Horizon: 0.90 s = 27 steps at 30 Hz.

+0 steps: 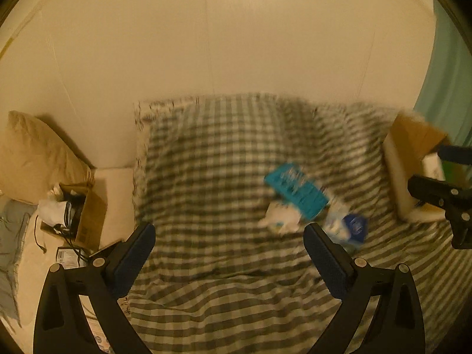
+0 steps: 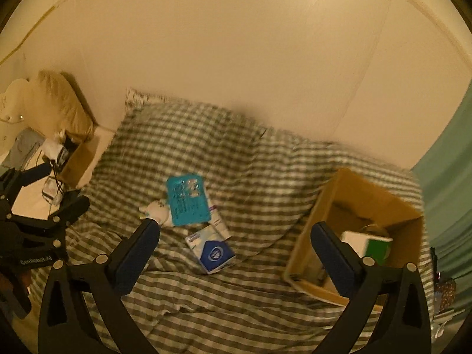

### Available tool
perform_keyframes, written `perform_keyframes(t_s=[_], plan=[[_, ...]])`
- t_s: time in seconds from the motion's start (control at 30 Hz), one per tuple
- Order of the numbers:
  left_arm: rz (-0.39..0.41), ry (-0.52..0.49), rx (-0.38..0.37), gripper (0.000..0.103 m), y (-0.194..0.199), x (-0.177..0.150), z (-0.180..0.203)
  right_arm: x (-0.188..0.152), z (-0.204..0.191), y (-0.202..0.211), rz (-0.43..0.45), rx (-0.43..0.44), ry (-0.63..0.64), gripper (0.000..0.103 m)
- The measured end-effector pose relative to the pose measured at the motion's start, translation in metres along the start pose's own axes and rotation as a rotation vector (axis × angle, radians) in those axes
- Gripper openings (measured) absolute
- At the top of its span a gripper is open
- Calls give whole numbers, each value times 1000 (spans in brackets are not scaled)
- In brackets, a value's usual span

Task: Organize objects
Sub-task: 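Move both tools back toward the remaining items on the bed, then grasp the tissue pack with right tool while left tool grasps white plush toy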

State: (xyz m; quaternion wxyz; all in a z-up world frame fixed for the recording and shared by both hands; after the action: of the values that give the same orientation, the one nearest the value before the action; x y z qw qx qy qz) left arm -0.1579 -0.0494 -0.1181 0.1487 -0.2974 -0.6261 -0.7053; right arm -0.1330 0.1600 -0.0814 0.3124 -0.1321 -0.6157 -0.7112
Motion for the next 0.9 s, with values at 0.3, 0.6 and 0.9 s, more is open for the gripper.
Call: perform_keyframes(t_s=[0.3,0.6,0.9], plan=[[-83,-84,-4,103,-51,-27,-1,-40,-34,-93,-145,20,-38,103],[-151,-51,-9,103,-74,-33,-5,-61,-31,-140,-198,-38,-5,103],[-146,-49,-51,103,-88,-23,15,-69,-37,-148,-210,50,-17,70]])
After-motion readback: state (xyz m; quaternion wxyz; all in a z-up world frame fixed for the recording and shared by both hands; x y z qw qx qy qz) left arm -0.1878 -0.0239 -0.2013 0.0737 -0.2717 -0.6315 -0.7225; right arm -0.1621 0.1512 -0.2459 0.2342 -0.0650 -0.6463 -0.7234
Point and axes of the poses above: each gripper's, at about its wrist camera, not at the fingertips, and y roughly against the way its jaws point, z to its right, x to its top, the point moved 7 cm from there along -y, roughly the way its jaws point, and after that the axes turned 8 degrees about -x, right-handed, at the moved point
